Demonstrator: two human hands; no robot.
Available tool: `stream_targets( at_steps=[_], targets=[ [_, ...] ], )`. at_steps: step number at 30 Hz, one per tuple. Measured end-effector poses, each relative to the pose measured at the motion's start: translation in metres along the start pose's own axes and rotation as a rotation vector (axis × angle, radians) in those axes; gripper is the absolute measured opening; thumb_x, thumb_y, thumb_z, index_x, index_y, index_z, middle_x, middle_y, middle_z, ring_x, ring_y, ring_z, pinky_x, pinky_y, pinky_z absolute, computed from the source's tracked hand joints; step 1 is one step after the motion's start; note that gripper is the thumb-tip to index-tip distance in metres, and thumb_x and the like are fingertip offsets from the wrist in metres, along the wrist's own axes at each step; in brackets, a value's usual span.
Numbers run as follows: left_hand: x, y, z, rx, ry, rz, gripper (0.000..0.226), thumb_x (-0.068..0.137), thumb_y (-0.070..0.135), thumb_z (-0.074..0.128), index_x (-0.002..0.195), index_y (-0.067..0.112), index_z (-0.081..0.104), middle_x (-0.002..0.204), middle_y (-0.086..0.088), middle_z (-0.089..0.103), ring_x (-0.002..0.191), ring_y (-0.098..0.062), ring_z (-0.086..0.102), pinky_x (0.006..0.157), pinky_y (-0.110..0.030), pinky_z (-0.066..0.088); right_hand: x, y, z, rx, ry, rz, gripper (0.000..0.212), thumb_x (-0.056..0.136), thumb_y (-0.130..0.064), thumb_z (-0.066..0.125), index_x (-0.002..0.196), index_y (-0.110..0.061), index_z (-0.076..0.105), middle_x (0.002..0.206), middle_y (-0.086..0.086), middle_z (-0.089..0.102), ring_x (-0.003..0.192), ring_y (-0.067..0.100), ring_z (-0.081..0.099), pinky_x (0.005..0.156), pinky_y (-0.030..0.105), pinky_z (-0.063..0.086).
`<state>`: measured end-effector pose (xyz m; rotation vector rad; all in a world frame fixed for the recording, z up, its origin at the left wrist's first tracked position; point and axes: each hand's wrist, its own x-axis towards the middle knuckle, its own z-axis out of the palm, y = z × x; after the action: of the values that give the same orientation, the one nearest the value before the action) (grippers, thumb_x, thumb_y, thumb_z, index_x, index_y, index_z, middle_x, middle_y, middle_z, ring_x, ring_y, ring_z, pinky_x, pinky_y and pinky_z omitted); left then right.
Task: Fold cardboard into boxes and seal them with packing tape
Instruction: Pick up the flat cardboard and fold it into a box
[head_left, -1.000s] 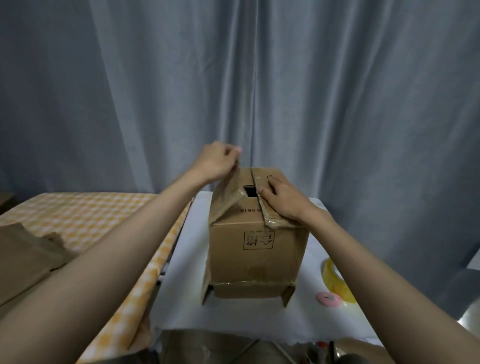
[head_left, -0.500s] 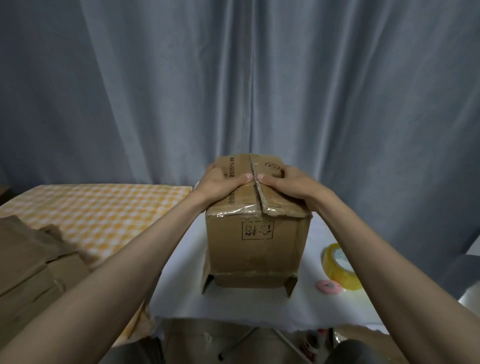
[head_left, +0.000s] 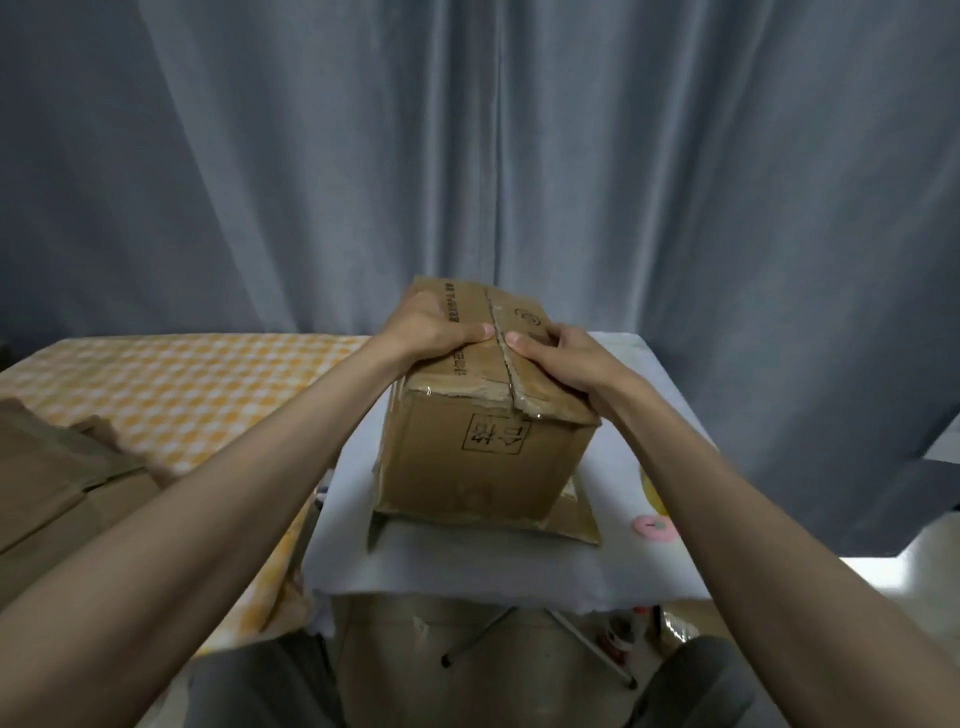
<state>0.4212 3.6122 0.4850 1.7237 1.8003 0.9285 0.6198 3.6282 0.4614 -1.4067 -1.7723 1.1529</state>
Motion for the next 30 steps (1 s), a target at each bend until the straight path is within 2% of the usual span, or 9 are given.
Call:
stream_targets(
  at_steps=[3, 8, 14, 17, 20, 23, 25, 28, 30],
  targets=[
    [-0.004, -0.008, 0.000, 0.028, -0.002, 0.018, 0.058, 0.077, 0.047, 0.078, 0.123, 0.014, 0.066, 0.130, -0.010, 0.060, 0.124, -0.027, 0.055, 0.104, -0.043, 0.048, 0.002, 0.008, 0.011, 0.038, -0.003, -0.021, 0.062, 0.086, -0.053, 0.070, 0.135, -0.019, 0.054, 0.119, -0.003, 0.067, 0.101, 0.013, 0.066, 0.081, 0.022, 0.054],
    [-0.006, -0.006, 0.007, 0.003, -0.007, 0.024, 0.064, 0.078, 0.049, 0.078, 0.128, 0.012, 0.063, 0.139, -0.011, 0.053, 0.127, -0.026, 0.053, 0.107, -0.042, 0.045, 0.003, 0.014, 0.002, 0.110, -0.068, 0.005, 0.052, 0.087, -0.048, 0.072, 0.126, -0.016, 0.058, 0.107, -0.004, 0.072, 0.083, 0.004, 0.073, 0.061, 0.013, 0.055],
    [-0.008, 0.000, 0.026, -0.008, 0.040, 0.049, 0.050, 0.076, 0.048, 0.080, 0.115, 0.022, 0.062, 0.136, -0.009, 0.052, 0.129, -0.025, 0.049, 0.107, -0.042, 0.044, -0.001, 0.032, -0.006, 0.166, -0.024, 0.024, 0.050, 0.087, -0.046, 0.073, 0.127, -0.018, 0.060, 0.106, -0.006, 0.072, 0.086, 0.004, 0.071, 0.059, 0.011, 0.053],
    [-0.014, -0.013, 0.031, -0.134, -0.047, 0.007, 0.031, 0.080, 0.038, 0.081, 0.096, 0.034, 0.055, 0.117, 0.000, 0.064, 0.116, -0.020, 0.059, 0.096, -0.031, 0.051, 0.000, 0.040, -0.003, 0.118, 0.037, 0.001, 0.050, 0.087, -0.038, 0.076, 0.130, -0.019, 0.059, 0.115, -0.005, 0.069, 0.098, 0.008, 0.068, 0.075, 0.018, 0.056],
    [-0.025, -0.035, 0.044, -0.210, 0.005, -0.068, 0.035, 0.080, 0.036, 0.081, 0.101, 0.029, 0.055, 0.104, 0.008, 0.065, 0.104, -0.015, 0.065, 0.084, -0.024, 0.054, -0.001, 0.049, 0.007, -0.009, 0.055, -0.052, 0.055, 0.091, -0.040, 0.070, 0.139, -0.020, 0.054, 0.122, -0.008, 0.064, 0.110, 0.013, 0.061, 0.087, 0.023, 0.050],
    [-0.028, -0.041, 0.048, -0.258, 0.028, -0.180, 0.069, 0.073, 0.047, 0.083, 0.125, 0.015, 0.052, 0.125, -0.004, 0.059, 0.106, -0.021, 0.064, 0.090, -0.040, 0.057, 0.002, 0.052, 0.010, -0.038, 0.019, -0.087, 0.055, 0.090, -0.053, 0.065, 0.138, -0.029, 0.053, 0.107, -0.022, 0.062, 0.101, 0.003, 0.061, 0.076, 0.014, 0.044],
    [-0.030, -0.041, 0.049, -0.165, 0.024, -0.220, 0.090, 0.075, 0.054, 0.078, 0.143, 0.008, 0.040, 0.147, -0.009, 0.040, 0.117, -0.025, 0.057, 0.097, -0.044, 0.053, 0.005, 0.051, 0.011, -0.113, -0.010, -0.119, 0.057, 0.091, -0.057, 0.061, 0.140, -0.031, 0.051, 0.107, -0.021, 0.060, 0.102, 0.003, 0.060, 0.074, 0.013, 0.042],
    [-0.042, -0.047, 0.056, 0.131, 0.058, -0.088, 0.089, 0.089, 0.055, 0.062, 0.152, 0.006, 0.023, 0.158, -0.007, 0.020, 0.140, -0.027, 0.031, 0.115, -0.045, 0.033, 0.013, 0.052, 0.020, -0.353, -0.002, -0.153, 0.073, 0.091, -0.064, 0.055, 0.149, -0.025, 0.037, 0.145, -0.001, 0.047, 0.130, 0.023, 0.049, 0.105, 0.041, 0.042],
    [-0.048, -0.048, 0.058, 0.294, 0.092, 0.104, 0.076, 0.097, 0.048, 0.052, 0.155, 0.010, 0.019, 0.164, -0.007, 0.013, 0.150, -0.026, 0.011, 0.122, -0.046, 0.017, 0.018, 0.052, 0.026, -0.461, -0.003, -0.109, 0.084, 0.090, -0.070, 0.050, 0.156, -0.024, 0.024, 0.159, 0.002, 0.030, 0.140, 0.029, 0.039, 0.113, 0.054, 0.033]
  ],
)
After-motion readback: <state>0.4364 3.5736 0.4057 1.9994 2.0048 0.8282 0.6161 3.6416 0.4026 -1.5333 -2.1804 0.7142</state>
